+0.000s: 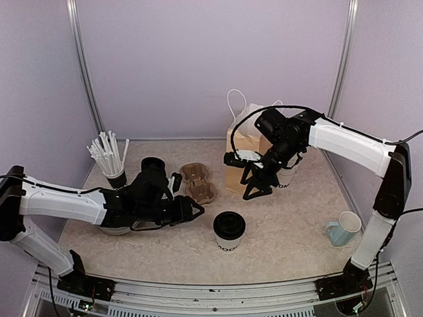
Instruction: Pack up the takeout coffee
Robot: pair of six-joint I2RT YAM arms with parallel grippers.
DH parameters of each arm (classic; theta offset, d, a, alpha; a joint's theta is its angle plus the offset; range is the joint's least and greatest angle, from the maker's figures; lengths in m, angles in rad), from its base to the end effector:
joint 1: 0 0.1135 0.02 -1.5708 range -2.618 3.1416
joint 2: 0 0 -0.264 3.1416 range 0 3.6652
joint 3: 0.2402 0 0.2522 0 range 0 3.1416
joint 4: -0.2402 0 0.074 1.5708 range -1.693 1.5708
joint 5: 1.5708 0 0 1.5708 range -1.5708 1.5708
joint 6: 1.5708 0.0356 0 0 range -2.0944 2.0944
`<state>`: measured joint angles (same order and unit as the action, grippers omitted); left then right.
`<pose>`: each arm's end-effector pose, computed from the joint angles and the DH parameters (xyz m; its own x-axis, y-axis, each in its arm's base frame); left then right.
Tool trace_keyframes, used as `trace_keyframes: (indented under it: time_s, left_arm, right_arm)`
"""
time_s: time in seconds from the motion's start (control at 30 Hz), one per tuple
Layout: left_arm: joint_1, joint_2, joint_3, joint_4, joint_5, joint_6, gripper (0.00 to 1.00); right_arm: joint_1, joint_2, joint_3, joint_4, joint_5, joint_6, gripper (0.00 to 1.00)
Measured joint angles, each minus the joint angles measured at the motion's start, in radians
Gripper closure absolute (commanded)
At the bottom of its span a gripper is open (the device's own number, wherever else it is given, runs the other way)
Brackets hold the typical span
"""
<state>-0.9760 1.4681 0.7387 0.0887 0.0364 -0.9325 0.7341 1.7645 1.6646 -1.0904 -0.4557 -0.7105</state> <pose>0.1689 -0.2520 0.1921 -0.8774 -0.1353 -0.4602 0.2339 0.7169 -0.6568 0.2567 0.2527 0.3094 -0.0511 -0.8349 -0.5480 -0.9976 0.0167 0.0675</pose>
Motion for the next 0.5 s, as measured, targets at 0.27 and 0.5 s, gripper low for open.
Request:
trace_keyframes:
  time_s: [0.27, 0.5]
  left_arm:
    - [0.000, -0.075, -0.006, 0.144, 0.064, 0.044, 0.46]
    - [-0.007, 0.030, 0.018, 0.187, 0.168, 0.064, 0.47]
  right_arm:
    - [-0.160, -0.033, -0.238, 0.162, -0.301, 0.210, 0.36]
    - [-0.161, -0.014, -0.284, 0.214, -0.408, 0.295, 0.34]
